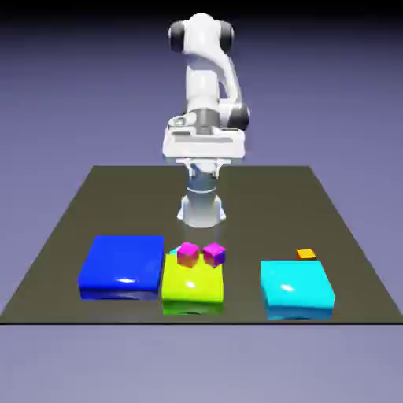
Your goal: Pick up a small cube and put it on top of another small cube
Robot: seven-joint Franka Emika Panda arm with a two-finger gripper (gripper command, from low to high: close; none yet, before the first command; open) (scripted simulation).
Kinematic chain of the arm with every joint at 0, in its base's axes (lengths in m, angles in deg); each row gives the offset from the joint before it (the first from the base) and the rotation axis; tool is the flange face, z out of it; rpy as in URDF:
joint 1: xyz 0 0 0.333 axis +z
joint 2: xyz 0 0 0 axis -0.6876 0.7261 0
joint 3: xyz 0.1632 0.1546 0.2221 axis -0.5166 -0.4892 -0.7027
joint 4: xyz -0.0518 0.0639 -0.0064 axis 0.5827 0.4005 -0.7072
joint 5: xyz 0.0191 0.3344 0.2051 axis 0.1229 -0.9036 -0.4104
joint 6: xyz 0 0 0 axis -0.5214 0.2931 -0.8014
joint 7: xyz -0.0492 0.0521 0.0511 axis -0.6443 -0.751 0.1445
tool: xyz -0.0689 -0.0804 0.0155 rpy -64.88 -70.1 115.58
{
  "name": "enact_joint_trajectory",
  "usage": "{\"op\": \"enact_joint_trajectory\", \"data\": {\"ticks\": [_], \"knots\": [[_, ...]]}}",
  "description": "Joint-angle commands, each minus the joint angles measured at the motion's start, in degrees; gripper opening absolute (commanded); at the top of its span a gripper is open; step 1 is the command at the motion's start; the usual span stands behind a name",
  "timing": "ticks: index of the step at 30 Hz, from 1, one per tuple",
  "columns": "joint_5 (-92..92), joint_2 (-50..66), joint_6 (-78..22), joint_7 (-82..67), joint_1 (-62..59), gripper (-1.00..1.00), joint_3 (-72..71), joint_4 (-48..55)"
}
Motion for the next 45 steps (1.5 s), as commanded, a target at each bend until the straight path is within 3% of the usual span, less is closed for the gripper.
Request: {"op": "enact_joint_trajectory", "data": {"ticks": [1,23,30,31,38,45], "knots": [[-0.1,2.1,-1.4,1.5,0.7,0.0,-1.1,1.0],[-1.5,47.7,-31.4,35.4,15.4,0.0,-25.6,22.3],[3.1,57.6,-21.8,38.4,19.8,0.0,-21.1,22.2],[3.1,57.6,-21.8,38.4,19.8,-1.0,-21.1,22.2],[-1.5,47.9,-31.5,35.5,15.4,-1.0,-25.7,22.4],[-5.6,37.1,-40.0,32.7,0.9,-1.0,-17.4,20.7]]}}
